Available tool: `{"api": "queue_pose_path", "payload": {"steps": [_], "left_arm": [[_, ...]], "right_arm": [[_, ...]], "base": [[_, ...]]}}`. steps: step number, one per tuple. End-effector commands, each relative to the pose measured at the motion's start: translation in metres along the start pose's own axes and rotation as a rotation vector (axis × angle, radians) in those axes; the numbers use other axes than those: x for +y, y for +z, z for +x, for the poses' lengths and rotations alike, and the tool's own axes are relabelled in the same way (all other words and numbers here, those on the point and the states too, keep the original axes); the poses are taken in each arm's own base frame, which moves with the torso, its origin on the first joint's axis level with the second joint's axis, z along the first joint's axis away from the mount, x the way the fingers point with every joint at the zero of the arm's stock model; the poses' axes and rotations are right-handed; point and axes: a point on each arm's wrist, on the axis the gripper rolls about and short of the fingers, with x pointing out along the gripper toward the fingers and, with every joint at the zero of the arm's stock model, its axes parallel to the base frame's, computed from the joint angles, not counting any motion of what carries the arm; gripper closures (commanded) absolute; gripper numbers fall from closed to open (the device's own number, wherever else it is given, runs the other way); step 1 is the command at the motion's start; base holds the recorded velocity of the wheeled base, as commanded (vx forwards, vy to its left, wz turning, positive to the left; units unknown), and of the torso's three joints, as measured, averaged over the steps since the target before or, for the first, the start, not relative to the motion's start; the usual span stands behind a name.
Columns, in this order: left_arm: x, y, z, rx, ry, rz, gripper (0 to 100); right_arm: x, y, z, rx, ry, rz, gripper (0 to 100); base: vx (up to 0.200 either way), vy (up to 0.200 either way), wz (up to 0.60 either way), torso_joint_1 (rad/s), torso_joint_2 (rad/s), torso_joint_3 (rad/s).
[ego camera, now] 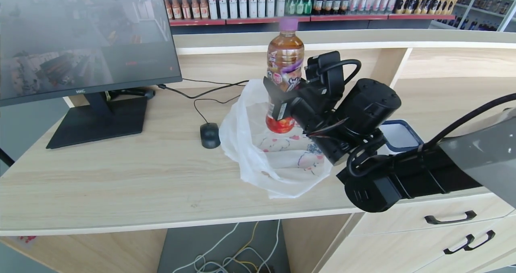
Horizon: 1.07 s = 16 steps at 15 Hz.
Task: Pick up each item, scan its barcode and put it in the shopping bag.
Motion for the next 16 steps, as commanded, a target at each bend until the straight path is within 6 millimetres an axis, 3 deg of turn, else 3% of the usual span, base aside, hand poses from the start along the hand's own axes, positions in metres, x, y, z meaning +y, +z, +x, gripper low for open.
{"api": "queue_pose_path", "payload": {"steps": [1,5,16], "left_arm": [[0.0,0.0,0.0,-0.001,0.0,-0.001,0],[0.0,0.0,0.0,-0.001,0.0,-0.001,0],[0.0,0.0,0.0,-0.001,0.0,-0.001,0]], "right_arm": [[0.002,-0.017,0.005,0.011,-0.002,0.006,100],[-0.001,-0.036,0.011,0.034,-0.011,0.019,100],[0.005,-0.062,0.022,0.039,-0.003,0.039,100]], "base": [[0.0,0.0,0.0,0.0,0.0,0.0],[0.0,0.0,0.0,0.0,0.0,0.0],[0.0,0.0,0.0,0.0,0.0,0.0]]}}
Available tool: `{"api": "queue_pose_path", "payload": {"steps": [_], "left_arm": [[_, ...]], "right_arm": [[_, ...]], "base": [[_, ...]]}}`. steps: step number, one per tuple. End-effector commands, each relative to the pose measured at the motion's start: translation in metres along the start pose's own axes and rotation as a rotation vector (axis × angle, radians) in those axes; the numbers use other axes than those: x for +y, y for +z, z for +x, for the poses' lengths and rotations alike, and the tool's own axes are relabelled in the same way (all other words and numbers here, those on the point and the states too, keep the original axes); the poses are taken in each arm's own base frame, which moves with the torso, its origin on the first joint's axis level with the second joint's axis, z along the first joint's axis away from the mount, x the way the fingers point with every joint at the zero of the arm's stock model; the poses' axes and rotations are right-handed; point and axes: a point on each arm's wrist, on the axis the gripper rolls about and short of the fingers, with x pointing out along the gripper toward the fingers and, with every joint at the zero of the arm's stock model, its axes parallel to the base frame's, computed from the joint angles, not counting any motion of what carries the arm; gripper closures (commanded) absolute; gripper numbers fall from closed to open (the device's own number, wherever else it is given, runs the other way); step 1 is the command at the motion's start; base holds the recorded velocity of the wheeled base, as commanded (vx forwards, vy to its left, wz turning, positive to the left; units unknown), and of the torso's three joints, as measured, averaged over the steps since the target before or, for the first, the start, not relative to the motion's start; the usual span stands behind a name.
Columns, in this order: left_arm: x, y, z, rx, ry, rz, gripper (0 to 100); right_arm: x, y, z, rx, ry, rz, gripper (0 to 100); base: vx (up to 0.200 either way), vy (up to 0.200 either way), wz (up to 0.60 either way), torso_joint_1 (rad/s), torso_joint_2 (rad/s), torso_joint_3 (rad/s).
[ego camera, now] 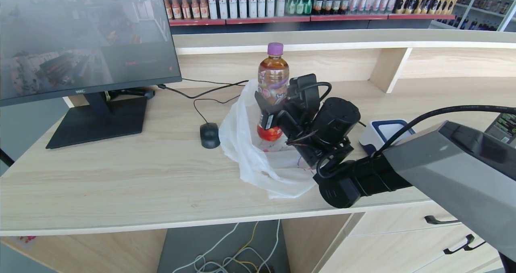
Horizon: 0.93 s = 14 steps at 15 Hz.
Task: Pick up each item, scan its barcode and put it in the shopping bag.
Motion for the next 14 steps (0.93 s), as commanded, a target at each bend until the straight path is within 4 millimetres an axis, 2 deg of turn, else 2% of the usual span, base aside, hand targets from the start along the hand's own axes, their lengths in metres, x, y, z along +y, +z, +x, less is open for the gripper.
{"api": "queue_pose_path", "payload": {"steps": [1,14], "left_arm": [[0.0,0.0,0.0,-0.001,0.0,0.0,0],[0.0,0.0,0.0,-0.001,0.0,-0.001,0]], "right_arm": [[0.002,-0.01,0.0,0.016,0.003,0.005,100],[0.008,-0.031,-0.005,0.065,0.016,0.023,100]], "base": [[0.0,0.0,0.0,0.0,0.0,0.0],[0.0,0.0,0.0,0.0,0.0,0.0]]}}
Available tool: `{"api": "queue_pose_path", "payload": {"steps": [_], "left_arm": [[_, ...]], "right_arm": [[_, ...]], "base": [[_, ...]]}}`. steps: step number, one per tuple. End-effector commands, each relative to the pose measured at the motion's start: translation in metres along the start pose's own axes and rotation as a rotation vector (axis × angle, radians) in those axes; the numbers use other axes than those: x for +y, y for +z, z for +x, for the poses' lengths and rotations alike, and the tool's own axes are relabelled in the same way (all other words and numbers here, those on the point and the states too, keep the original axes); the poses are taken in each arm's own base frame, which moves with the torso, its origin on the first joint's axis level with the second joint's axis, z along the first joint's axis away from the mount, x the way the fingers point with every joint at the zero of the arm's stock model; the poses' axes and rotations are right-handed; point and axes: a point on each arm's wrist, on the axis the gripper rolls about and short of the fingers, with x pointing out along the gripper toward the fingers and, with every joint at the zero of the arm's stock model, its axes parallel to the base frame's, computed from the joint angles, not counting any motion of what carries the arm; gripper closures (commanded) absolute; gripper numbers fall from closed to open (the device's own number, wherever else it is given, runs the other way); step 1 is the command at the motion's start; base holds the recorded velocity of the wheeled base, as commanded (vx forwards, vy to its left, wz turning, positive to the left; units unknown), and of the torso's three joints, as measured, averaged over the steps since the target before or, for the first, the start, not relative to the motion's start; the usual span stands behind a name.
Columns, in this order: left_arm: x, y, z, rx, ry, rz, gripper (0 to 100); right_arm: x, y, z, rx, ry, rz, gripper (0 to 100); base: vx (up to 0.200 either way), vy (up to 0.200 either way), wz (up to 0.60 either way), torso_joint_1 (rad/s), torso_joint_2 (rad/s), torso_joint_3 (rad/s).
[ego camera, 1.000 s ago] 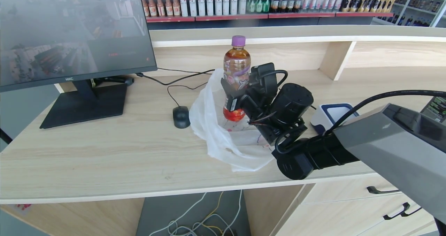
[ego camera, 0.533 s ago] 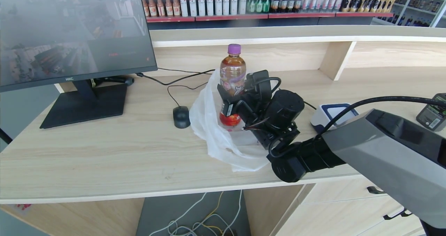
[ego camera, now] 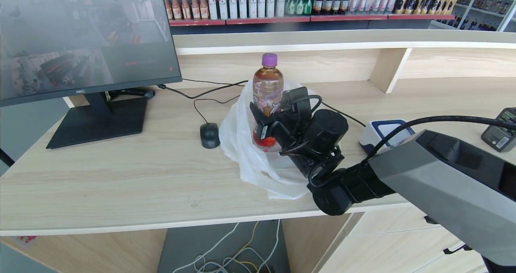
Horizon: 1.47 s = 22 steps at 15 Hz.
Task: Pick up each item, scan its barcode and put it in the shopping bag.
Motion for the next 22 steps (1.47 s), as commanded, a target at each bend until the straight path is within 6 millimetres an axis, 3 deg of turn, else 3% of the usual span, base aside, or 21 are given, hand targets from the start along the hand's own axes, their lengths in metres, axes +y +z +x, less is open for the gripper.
{"api": "queue_pose_path", "payload": {"steps": [1,10,11,22], "left_arm": [[0.0,0.0,0.0,-0.001,0.0,-0.001,0],[0.0,0.0,0.0,-0.001,0.0,-0.001,0],[0.0,0.0,0.0,-0.001,0.0,-0.001,0],[0.0,0.0,0.0,-0.001,0.0,-0.001,0]], "right_arm": [[0.0,-0.005,-0.001,0.017,0.001,-0.002,100],[0.0,-0.01,-0.005,0.042,0.001,-0.02,100],[0.0,-0.01,-0.006,0.045,0.003,-0.023,0],[-0.002,0.003,-0.007,-0.02,-0.008,-0.043,0]], "base": [[0.0,0.0,0.0,0.0,0.0,0.0],[0.0,0.0,0.0,0.0,0.0,0.0],[0.0,0.0,0.0,0.0,0.0,0.0],[0.0,0.0,0.0,0.0,0.0,0.0]]}}
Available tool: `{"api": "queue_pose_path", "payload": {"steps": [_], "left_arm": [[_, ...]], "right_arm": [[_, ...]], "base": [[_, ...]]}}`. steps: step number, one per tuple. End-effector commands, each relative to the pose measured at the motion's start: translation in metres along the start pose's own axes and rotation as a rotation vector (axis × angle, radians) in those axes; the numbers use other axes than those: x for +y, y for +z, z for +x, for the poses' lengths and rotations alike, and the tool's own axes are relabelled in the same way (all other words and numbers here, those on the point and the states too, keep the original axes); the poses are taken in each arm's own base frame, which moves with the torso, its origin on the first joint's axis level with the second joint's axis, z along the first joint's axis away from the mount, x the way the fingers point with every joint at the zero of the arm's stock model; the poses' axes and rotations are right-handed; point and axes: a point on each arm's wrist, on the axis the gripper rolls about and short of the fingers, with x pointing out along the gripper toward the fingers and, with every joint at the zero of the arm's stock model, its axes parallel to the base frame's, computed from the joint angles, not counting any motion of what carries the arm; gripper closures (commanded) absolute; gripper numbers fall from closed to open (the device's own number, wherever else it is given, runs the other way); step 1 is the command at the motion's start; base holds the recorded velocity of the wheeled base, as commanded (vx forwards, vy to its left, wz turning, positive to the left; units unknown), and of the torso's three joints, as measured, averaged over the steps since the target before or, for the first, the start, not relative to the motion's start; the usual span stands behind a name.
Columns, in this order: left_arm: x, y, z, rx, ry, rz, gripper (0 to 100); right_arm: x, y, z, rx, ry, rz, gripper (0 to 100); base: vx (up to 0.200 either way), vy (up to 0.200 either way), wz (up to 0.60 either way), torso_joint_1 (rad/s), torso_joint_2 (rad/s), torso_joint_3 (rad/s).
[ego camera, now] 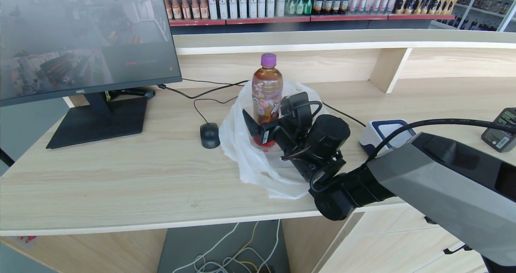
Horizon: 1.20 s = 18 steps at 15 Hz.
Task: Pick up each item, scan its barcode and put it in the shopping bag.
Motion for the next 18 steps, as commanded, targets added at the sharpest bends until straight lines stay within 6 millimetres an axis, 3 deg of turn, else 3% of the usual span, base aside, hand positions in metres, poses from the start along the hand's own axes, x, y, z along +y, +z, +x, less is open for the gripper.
{"api": "queue_pose_path", "payload": {"steps": [1,9,15,18], "left_arm": [[0.0,0.0,0.0,-0.001,0.001,0.001,0],[0.0,0.0,0.0,-0.001,0.001,0.001,0],[0.0,0.0,0.0,-0.001,0.001,0.001,0],[0.0,0.0,0.0,-0.001,0.001,0.002,0]], "right_arm": [[-0.001,0.008,0.0,-0.021,-0.003,-0.002,0],[-0.007,0.051,-0.009,-0.083,-0.011,-0.007,0],[-0.016,0.085,-0.049,-0.131,-0.016,0.003,0],[-0.02,0.088,-0.089,-0.065,-0.008,0.014,0]], "base": [[0.0,0.0,0.0,0.0,0.0,0.0],[0.0,0.0,0.0,0.0,0.0,0.0],[0.0,0.0,0.0,0.0,0.0,0.0],[0.0,0.0,0.0,0.0,0.0,0.0]]}}
